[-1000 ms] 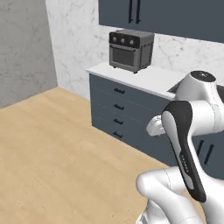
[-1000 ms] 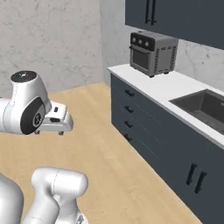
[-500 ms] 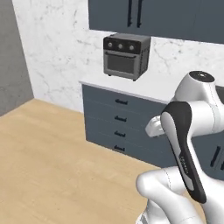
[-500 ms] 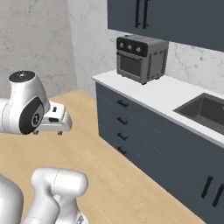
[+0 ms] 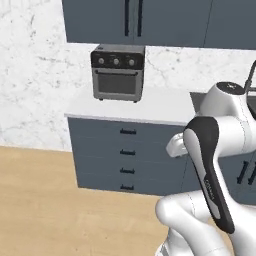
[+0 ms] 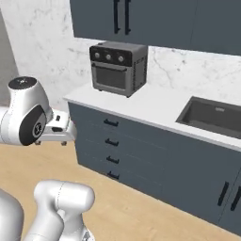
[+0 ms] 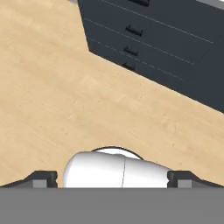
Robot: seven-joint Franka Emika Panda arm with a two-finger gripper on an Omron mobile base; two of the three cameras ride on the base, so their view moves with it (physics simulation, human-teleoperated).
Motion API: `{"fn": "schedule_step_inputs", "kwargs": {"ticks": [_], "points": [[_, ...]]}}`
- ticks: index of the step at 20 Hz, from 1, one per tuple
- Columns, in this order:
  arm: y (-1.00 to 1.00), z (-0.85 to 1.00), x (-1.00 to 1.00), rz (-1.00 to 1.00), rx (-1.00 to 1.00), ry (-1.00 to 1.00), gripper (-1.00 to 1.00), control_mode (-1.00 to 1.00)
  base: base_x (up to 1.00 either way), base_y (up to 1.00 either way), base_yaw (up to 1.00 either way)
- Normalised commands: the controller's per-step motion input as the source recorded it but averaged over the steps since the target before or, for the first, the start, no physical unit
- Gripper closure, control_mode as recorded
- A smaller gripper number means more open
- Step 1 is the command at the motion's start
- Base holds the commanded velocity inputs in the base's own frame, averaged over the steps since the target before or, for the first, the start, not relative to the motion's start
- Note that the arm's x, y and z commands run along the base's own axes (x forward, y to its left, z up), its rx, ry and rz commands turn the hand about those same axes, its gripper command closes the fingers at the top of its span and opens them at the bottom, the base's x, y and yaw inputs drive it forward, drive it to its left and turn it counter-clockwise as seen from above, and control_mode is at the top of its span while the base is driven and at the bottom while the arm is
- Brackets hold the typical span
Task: Navigate to the toaster oven.
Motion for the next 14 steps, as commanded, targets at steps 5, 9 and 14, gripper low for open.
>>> {"fn": "schedule_step_inputs", "kwargs": {"ticks": [5, 9, 14], "points": [[0.00, 0.00, 0.00, 0.00, 0.00, 0.00, -1.00, 1.00, 0.97, 0.93, -0.60], [0.00, 0.00, 0.00, 0.00, 0.00, 0.00, -1.00, 1.00, 0.99, 0.94, -0.59], [0.00, 0.00, 0.00, 0.00, 0.00, 0.00, -1.00, 1.00, 1.00, 0.94, -0.53]]}}
